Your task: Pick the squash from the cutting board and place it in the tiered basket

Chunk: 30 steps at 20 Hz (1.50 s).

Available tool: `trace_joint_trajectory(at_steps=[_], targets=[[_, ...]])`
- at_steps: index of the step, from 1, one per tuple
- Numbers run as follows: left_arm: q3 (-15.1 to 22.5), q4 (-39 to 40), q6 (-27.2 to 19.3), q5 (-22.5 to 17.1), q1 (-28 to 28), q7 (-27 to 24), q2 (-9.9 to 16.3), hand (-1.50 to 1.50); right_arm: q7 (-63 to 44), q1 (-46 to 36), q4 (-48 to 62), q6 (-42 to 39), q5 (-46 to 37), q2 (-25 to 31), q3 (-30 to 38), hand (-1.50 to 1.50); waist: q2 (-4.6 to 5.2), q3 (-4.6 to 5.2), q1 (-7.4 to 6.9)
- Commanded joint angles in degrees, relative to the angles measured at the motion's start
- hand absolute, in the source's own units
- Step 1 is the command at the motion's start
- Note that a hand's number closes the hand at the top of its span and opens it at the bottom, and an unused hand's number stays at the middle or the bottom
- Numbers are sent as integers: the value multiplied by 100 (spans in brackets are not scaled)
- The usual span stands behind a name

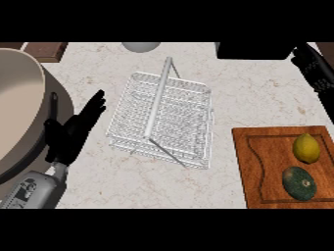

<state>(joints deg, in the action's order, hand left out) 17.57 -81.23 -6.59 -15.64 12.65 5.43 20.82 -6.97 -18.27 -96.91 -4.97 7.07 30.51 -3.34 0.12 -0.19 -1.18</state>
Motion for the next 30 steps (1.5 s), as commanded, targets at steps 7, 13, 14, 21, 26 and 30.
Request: trace_joint_trajectory(at_steps=[7, 13, 14, 21, 26, 30], targets=[[-597, 344, -1140, 239, -1208, -195, -16, 0, -17, 1673, 617, 2046, -1072, 551, 2385, 150, 3, 31, 841], [-435, 222, -1452, 398, -1639, -416, -332, 0, 1507, 2524, 110, 3101, 388, -1507, 3783, -150, -90, -7, 508], [-296, -81, -1530, 508, -1869, -439, -346, 0, 1853, 2987, -73, 2626, 753, -1629, 3931, -150, -104, -7, 445], [-298, 74, -1482, 619, -1723, -591, -450, 0, 339, 4917, -1733, 1445, 366, -1365, 3236, -150, -35, 36, 263], [-199, 136, -1506, 682, -1546, -495, -575, 0, -728, 5771, -2637, 1055, -707, -683, 2660, -150, 9, 51, 208], [-211, 206, -1449, 725, -1557, -540, -527, 0, -1673, 6067, -3263, 1171, -1928, -448, 2234, -150, 33, 46, 94]])
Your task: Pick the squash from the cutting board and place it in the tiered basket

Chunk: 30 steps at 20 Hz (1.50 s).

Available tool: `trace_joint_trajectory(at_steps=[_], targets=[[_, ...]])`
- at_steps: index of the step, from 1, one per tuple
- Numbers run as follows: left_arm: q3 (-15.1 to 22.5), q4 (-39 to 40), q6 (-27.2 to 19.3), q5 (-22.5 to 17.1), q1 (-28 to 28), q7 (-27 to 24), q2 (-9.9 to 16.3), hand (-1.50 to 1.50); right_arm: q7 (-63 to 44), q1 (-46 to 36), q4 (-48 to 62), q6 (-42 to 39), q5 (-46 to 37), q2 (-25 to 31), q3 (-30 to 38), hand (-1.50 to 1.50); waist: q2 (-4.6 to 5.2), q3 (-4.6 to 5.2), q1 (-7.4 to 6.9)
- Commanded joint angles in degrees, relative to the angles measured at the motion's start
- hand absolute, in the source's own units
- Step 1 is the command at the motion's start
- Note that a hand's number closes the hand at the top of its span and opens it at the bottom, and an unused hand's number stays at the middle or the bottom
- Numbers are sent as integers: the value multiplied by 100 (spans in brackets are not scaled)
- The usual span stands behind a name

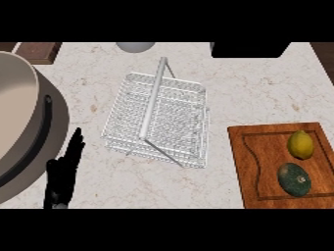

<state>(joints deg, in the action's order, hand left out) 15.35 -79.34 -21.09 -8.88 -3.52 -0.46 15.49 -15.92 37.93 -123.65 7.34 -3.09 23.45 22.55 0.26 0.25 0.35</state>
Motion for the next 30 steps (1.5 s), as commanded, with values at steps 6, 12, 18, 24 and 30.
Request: trace_joint_trajectory(at_steps=[6, 12, 18, 24, 30], targets=[[85, -84, 142, 37, -78, -46, -106, 0, -2818, -269, -1275, 38, -2598, 230, -1290, -150, 14, -15, -171], [-215, 179, 168, 71, 325, 207, -69, 0, -3500, -1002, -764, -84, -4018, -144, -2451, -150, -11, -21, -77], [-236, -358, 295, 59, 130, 473, 99, 0, -4263, -1950, 204, -931, -4303, 21, -2576, -150, -15, -26, -133], [-248, 365, 202, 261, 174, -107, -378, 0, -5182, -2592, 197, -1592, -4802, -575, -3225, -150, -19, -21, -62], [-586, 261, 572, 293, 130, -83, -184, 0, -4307, -2231, 628, -1175, -4934, -897, -3060, -150, -28, -24, -17]])
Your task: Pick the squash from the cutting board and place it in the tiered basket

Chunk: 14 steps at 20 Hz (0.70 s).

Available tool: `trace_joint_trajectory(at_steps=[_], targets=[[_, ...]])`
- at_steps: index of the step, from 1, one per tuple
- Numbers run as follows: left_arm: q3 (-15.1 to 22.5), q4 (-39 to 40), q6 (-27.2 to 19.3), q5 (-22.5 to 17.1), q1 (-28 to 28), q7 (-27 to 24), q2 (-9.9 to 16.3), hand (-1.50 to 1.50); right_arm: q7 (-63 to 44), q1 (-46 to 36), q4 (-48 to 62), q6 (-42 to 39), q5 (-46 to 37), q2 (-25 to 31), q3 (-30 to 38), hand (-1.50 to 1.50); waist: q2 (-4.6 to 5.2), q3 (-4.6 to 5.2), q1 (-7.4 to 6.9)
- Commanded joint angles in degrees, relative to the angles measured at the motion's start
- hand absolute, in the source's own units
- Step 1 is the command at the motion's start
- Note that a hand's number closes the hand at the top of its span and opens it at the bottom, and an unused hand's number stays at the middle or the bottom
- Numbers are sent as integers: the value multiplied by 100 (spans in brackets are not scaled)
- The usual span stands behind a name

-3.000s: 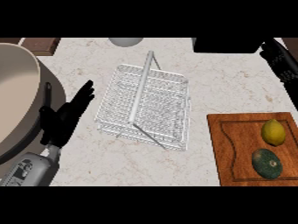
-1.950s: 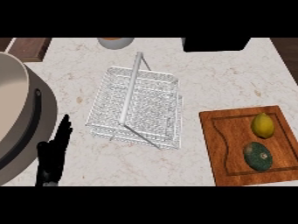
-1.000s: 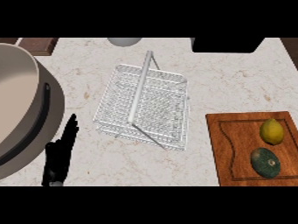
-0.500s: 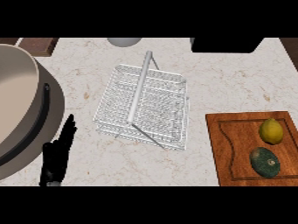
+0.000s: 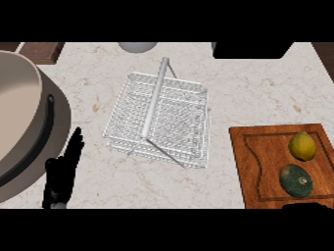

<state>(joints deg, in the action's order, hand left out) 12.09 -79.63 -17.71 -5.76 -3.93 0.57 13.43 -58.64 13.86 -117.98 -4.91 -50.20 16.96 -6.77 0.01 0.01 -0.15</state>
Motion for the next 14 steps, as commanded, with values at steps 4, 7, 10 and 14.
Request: trace_joint_trajectory(at_steps=[4, 7, 10, 14], targets=[[-165, 117, 161, 78, 191, 61, -69, 0, -509, -447, 505, -616, -133, -324, -74, -150, 2, 1, 7], [-248, 668, 106, 93, 307, -305, -279, 0, -799, -674, 584, -1029, -8, -372, 66, -150, 10, 5, 19], [84, -82, -84, 341, -134, -24, -341, 0, -633, -449, 575, -1204, 124, -292, 242, -150, -6, 0, 6], [-190, 114, 118, 199, 82, 55, -279, 0, -571, -706, 892, -1280, 179, -406, 365, -150, -1, 0, 6]])
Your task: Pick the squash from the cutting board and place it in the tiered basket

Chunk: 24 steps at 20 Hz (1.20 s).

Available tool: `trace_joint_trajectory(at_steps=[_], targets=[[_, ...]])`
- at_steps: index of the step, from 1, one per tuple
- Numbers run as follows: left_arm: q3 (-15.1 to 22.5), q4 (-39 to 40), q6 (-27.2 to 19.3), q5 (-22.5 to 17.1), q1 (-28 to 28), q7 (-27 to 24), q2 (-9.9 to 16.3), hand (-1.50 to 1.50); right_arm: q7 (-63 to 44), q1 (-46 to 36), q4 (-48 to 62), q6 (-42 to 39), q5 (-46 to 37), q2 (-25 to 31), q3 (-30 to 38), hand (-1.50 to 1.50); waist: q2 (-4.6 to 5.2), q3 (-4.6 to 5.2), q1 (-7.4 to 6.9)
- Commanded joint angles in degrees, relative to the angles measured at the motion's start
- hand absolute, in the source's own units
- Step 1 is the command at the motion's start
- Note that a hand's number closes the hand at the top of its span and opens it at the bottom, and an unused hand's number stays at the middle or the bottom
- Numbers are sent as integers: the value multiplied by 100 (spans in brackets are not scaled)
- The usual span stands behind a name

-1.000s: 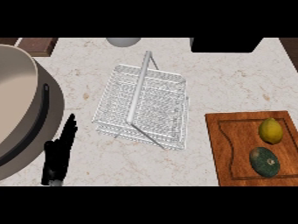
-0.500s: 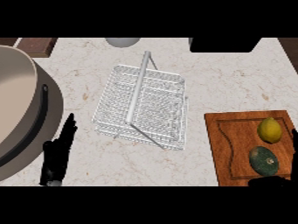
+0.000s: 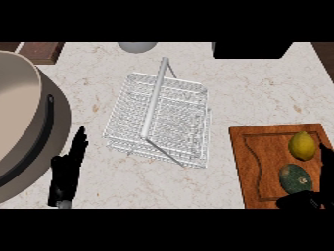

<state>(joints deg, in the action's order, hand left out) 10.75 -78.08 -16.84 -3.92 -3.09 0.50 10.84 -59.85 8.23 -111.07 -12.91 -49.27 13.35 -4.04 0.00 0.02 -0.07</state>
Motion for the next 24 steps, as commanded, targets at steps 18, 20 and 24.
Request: trace_joint_trajectory(at_steps=[18, 20, 24], targets=[[-108, -610, 159, 403, -233, 392, -133, 0, 253, -298, 1433, -219, -28, -480, 612, -150, 0, -4, -6], [-342, 85, 279, 342, -159, -266, -204, 0, 252, -344, 1346, -472, 155, -405, 799, -150, 2, -2, 8], [-356, -18, 114, 563, 78, 144, -388, 0, 193, -395, 1430, -298, -115, -664, 619, 150, -1, -2, 8]])
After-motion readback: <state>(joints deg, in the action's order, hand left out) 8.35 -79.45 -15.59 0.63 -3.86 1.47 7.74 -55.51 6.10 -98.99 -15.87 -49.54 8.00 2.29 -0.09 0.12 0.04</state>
